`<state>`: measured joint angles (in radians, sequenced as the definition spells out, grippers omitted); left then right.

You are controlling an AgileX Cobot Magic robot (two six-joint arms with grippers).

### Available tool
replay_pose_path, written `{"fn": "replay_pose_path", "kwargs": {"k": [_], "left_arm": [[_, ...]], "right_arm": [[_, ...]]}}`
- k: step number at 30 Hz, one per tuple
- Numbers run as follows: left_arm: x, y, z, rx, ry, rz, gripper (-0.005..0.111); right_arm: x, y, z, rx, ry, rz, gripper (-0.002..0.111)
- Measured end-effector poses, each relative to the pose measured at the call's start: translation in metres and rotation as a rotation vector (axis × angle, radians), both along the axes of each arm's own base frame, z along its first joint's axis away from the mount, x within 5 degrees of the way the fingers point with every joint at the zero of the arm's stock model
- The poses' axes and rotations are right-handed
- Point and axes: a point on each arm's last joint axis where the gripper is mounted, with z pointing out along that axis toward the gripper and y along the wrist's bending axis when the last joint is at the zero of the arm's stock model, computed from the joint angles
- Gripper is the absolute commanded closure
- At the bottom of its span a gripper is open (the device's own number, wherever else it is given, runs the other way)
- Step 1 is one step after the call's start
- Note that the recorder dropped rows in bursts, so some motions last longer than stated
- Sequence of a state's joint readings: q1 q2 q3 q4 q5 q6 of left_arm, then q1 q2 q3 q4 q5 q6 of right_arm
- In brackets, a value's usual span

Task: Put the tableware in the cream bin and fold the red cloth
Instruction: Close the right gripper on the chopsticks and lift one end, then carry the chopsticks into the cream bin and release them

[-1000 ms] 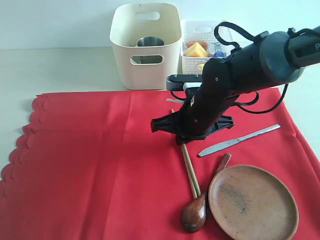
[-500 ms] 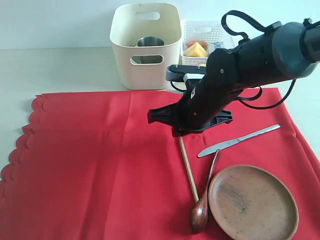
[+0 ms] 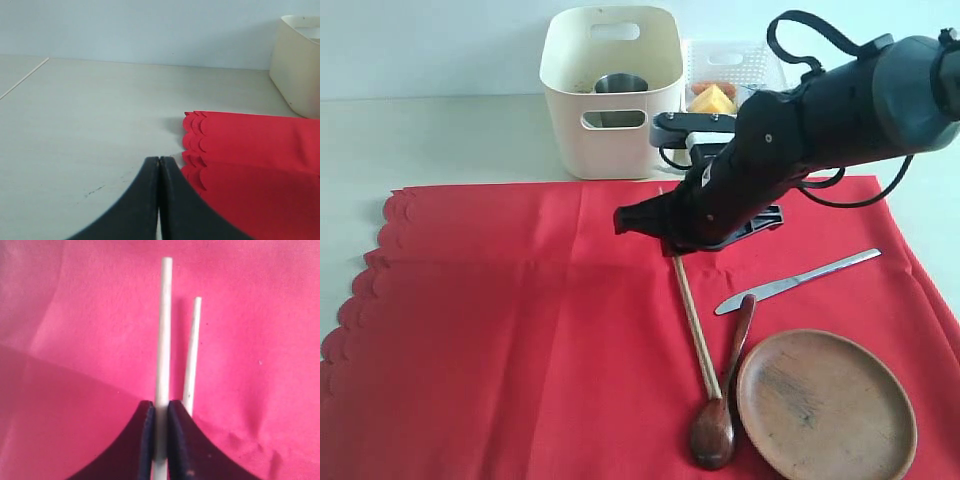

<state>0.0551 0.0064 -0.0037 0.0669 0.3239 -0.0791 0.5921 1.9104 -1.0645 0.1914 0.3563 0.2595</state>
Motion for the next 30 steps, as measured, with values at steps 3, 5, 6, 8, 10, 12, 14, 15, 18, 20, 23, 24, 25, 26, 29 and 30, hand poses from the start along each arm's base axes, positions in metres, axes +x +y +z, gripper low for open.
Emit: {"fn": "replay_pose_path", "kwargs": {"k": [3, 5, 6, 8, 10, 12, 14, 15, 18, 20, 23, 24, 25, 26, 29, 30], "left_arm": [[0.0, 0.0, 0.0, 0.0, 0.0, 0.0, 0.106], [0.0, 0.0, 0.0, 0.0, 0.0, 0.0, 0.106], [0.0, 0.0, 0.0, 0.0, 0.0, 0.0, 0.106], [0.0, 0.0, 0.0, 0.0, 0.0, 0.0, 0.106], [0.0, 0.0, 0.0, 0.0, 0.0, 0.0, 0.106], [0.0, 0.0, 0.0, 0.0, 0.0, 0.0, 0.106], [0.0, 0.0, 0.0, 0.0, 0.0, 0.0, 0.106], [0.0, 0.0, 0.0, 0.0, 0.0, 0.0, 0.106], [0.0, 0.0, 0.0, 0.0, 0.0, 0.0, 0.106], [0.0, 0.0, 0.0, 0.0, 0.0, 0.0, 0.106], [0.0, 0.0, 0.0, 0.0, 0.0, 0.0, 0.106], [0.0, 0.0, 0.0, 0.0, 0.0, 0.0, 0.106], [0.0, 0.0, 0.0, 0.0, 0.0, 0.0, 0.106], [0.0, 0.0, 0.0, 0.0, 0.0, 0.0, 0.106], [0.0, 0.0, 0.0, 0.0, 0.0, 0.0, 0.106], [0.0, 0.0, 0.0, 0.0, 0.0, 0.0, 0.106]], "right_arm": [[0.0, -0.001, -0.006, -0.024, 0.013, 0.014, 0.108], [-0.001, -0.001, -0.01, -0.034, 0.027, 0.016, 0.108], [-0.001, -0.001, -0.01, -0.036, 0.028, 0.018, 0.108], [-0.001, -0.001, -0.01, -0.038, 0.028, 0.019, 0.108], [-0.001, -0.001, -0.013, -0.043, 0.034, 0.02, 0.106], [0.0, -0.001, -0.022, -0.058, 0.049, 0.024, 0.097], [0.0, -0.002, -0.032, -0.073, 0.066, 0.02, 0.085], [0.0, -0.002, -0.033, -0.073, 0.065, 0.017, 0.078], [0.0, 0.0, -0.033, -0.067, 0.06, 0.012, 0.074], [0.0, 0.001, -0.032, -0.077, 0.049, 0.03, 0.08], [0.001, 0.0, -0.034, -0.093, 0.042, 0.046, 0.095], [0.001, 0.0, -0.034, -0.097, 0.04, 0.051, 0.102], [0.001, -0.001, -0.034, -0.102, 0.038, 0.057, 0.107], [0.001, -0.001, -0.034, -0.104, 0.037, 0.058, 0.108], [0.002, -0.001, -0.034, -0.102, 0.038, 0.052, 0.108], [0.002, -0.001, -0.034, -0.102, 0.038, 0.052, 0.108]]}}
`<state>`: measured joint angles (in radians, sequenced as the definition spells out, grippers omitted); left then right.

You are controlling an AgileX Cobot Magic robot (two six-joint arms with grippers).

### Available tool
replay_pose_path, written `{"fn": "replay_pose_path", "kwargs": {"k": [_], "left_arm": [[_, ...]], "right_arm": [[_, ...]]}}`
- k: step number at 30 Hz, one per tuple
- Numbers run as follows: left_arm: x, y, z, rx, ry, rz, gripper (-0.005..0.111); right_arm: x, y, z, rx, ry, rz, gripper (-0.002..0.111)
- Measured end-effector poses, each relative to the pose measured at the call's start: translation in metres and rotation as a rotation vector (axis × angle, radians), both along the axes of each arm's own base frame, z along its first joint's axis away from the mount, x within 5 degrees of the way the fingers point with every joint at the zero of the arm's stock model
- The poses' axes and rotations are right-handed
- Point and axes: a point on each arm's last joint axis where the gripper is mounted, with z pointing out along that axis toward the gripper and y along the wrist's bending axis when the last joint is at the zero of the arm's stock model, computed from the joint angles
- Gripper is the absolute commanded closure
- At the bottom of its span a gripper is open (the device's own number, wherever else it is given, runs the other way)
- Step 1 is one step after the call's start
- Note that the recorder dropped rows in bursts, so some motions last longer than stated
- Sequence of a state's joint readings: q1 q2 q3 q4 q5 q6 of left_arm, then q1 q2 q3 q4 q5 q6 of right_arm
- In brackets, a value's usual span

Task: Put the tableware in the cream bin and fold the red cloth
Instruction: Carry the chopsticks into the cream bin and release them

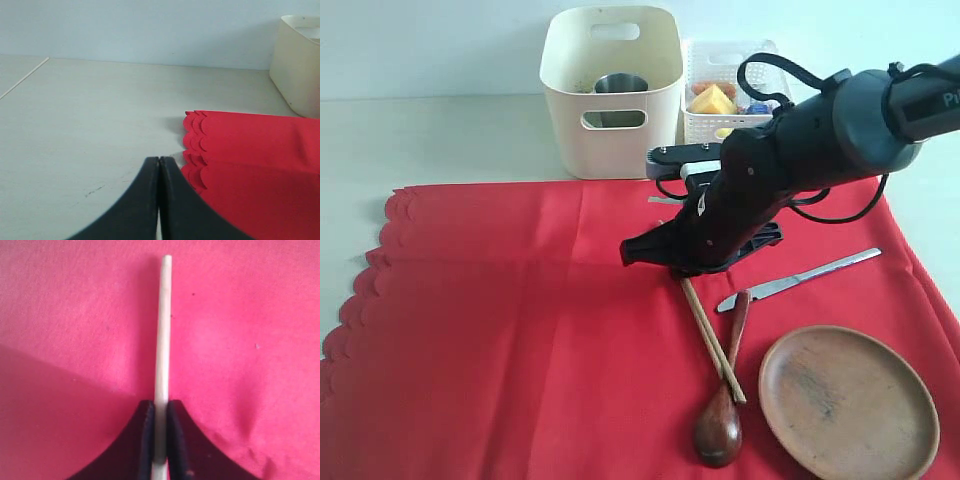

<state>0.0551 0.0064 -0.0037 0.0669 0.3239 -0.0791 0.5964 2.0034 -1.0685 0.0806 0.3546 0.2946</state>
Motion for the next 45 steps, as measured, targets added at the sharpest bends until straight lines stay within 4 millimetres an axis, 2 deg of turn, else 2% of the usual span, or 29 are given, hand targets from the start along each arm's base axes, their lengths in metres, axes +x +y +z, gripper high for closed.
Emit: {"fn": "replay_pose_path", "kwargs": {"k": [5, 8, 13, 20, 33, 37, 45], "left_arm": [[0.0, 0.0, 0.0, 0.0, 0.0, 0.0, 0.106], [0.0, 0.0, 0.0, 0.0, 0.0, 0.0, 0.106], [0.0, 0.0, 0.0, 0.0, 0.0, 0.0, 0.106], [0.0, 0.0, 0.0, 0.0, 0.0, 0.0, 0.106], [0.0, 0.0, 0.0, 0.0, 0.0, 0.0, 0.106], [0.0, 0.0, 0.0, 0.0, 0.0, 0.0, 0.106], [0.0, 0.0, 0.0, 0.0, 0.0, 0.0, 0.106]], "right_arm": [[0.0, 0.0, 0.004, 0.012, -0.001, -0.01, 0.108], [-0.001, 0.001, 0.015, 0.056, -0.014, -0.042, 0.108], [0.003, 0.004, 0.053, 0.178, -0.137, -0.085, 0.108], [0.007, 0.005, 0.09, 0.285, -0.297, -0.098, 0.108], [0.009, 0.004, 0.114, 0.315, -0.448, -0.036, 0.108], [0.009, 0.004, 0.115, 0.26, -0.49, 0.054, 0.108], [0.007, 0.005, 0.07, 0.11, -0.367, 0.182, 0.108]]}}
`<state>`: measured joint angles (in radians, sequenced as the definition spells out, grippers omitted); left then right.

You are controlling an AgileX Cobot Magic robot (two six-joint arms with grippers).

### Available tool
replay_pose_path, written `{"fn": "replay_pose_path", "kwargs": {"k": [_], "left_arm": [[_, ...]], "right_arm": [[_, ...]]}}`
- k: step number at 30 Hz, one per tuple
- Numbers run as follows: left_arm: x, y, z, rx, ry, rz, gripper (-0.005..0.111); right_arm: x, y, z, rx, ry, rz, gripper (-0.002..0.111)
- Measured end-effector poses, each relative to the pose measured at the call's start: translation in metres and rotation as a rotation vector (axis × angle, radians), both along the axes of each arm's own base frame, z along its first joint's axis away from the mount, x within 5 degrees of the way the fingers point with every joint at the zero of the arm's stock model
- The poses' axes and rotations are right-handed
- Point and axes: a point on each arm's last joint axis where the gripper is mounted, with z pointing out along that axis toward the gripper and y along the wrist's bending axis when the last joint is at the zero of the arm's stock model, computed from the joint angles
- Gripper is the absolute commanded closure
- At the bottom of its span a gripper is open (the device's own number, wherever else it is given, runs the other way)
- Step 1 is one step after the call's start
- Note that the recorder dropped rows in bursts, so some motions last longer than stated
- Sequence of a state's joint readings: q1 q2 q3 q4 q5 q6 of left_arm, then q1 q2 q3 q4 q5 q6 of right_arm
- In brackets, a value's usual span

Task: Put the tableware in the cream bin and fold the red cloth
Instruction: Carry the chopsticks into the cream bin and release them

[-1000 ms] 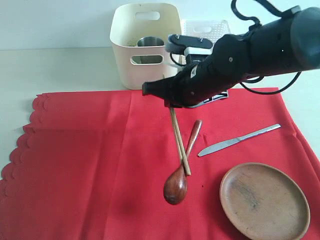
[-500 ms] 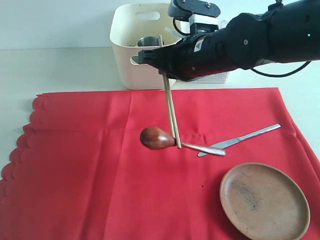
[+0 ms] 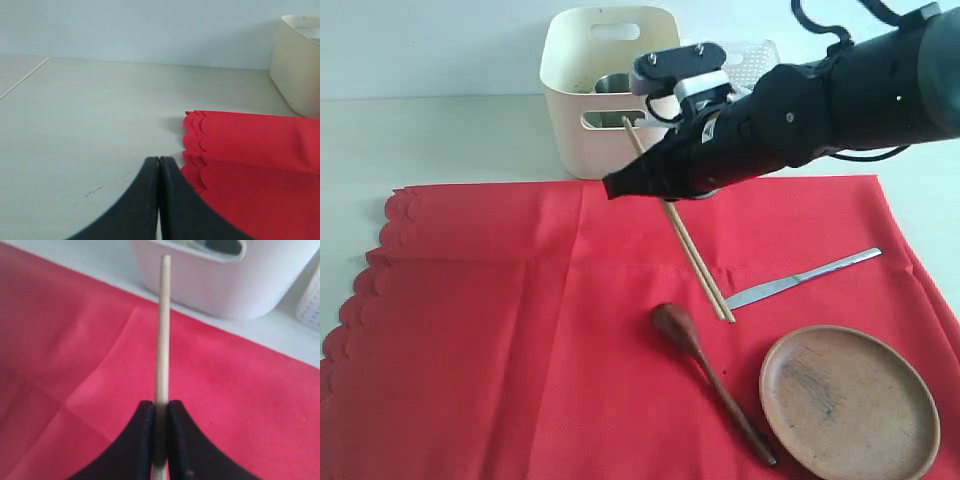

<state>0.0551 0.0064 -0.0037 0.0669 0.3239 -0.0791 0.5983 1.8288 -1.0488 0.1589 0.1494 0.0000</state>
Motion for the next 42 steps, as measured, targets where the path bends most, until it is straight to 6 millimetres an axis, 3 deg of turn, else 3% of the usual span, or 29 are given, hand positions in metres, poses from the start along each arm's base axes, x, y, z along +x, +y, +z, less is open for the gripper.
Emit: {"fn": "replay_pose_path", "kwargs": {"k": [4, 8, 17, 20, 25, 32, 42], "left_arm": [[0.0, 0.0, 0.0, 0.0, 0.0, 0.0, 0.106], [0.0, 0.0, 0.0, 0.0, 0.0, 0.0, 0.106], [0.0, 0.0, 0.0, 0.0, 0.0, 0.0, 0.106], [0.0, 0.0, 0.0, 0.0, 0.0, 0.0, 0.106], [0.0, 0.0, 0.0, 0.0, 0.0, 0.0, 0.106], [0.0, 0.0, 0.0, 0.0, 0.0, 0.0, 0.106], [0.0, 0.0, 0.0, 0.0, 0.0, 0.0, 0.106]], "right_arm": [[-0.001, 0.0, -0.002, -0.052, -0.026, 0.063, 0.108], [-0.001, 0.001, 0.014, -0.035, -0.09, 0.079, 0.108], [0.025, 0.017, 0.116, 0.163, -0.472, 0.065, 0.108], [0.038, 0.024, 0.132, 0.205, -0.556, 0.055, 0.108], [0.072, 0.033, 0.128, 0.221, -0.603, 0.024, 0.108], [0.119, 0.026, 0.105, 0.2, -0.608, -0.039, 0.108], [0.131, 0.027, 0.105, 0.247, -0.713, -0.065, 0.108]]}}
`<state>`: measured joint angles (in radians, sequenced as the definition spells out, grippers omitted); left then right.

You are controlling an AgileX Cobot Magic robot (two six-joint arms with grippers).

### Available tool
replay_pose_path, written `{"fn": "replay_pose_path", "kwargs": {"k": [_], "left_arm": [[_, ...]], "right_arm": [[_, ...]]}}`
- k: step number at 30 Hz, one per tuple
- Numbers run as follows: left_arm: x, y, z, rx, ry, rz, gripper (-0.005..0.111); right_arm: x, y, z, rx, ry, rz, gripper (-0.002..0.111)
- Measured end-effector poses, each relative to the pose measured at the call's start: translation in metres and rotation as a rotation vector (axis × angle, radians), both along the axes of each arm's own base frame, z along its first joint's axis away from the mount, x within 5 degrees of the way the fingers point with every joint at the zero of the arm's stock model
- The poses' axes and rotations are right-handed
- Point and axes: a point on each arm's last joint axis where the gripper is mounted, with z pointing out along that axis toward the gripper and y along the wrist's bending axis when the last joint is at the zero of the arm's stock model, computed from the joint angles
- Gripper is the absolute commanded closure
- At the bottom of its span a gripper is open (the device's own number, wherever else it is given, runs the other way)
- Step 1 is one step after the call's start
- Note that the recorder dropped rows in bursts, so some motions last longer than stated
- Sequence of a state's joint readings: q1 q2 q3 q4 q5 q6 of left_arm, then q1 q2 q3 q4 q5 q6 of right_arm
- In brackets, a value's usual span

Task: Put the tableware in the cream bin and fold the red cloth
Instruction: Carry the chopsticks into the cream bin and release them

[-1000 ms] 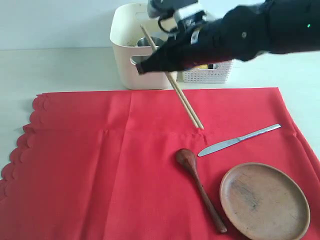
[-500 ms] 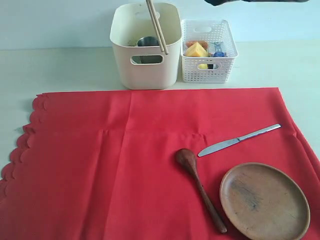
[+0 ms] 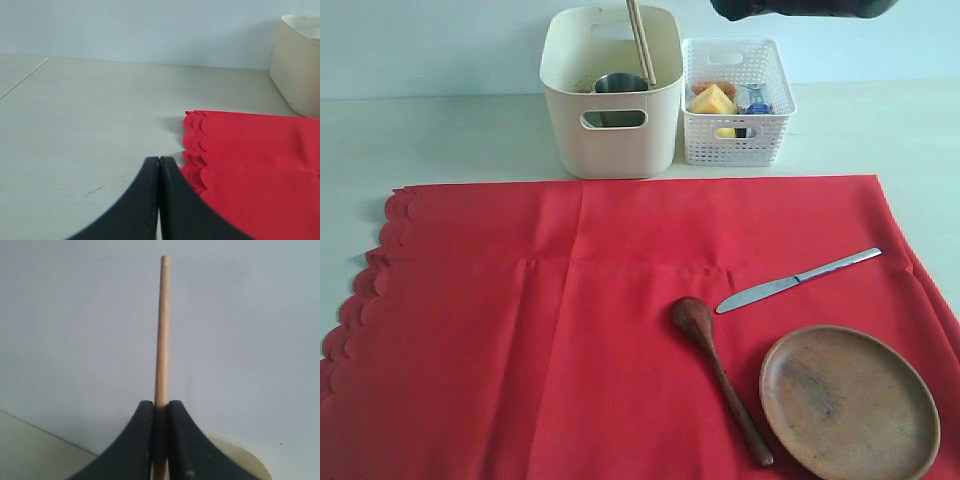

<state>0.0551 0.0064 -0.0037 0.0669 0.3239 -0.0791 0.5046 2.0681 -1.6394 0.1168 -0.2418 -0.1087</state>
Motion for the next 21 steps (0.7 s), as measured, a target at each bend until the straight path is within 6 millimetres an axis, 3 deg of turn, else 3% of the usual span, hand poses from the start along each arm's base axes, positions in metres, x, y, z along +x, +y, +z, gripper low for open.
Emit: {"fn": "replay_pose_path", "kwargs": {"k": [12, 21], "left_arm": [[0.0, 0.0, 0.0, 0.0, 0.0, 0.0, 0.106], [0.0, 0.0, 0.0, 0.0, 0.0, 0.0, 0.106]], "right_arm": [[0.008, 0.003, -0.014, 0.032, -0.069, -0.014, 0.106], [0.018, 0.008, -0.017, 0.024, -0.106, -0.015, 0.069]]}}
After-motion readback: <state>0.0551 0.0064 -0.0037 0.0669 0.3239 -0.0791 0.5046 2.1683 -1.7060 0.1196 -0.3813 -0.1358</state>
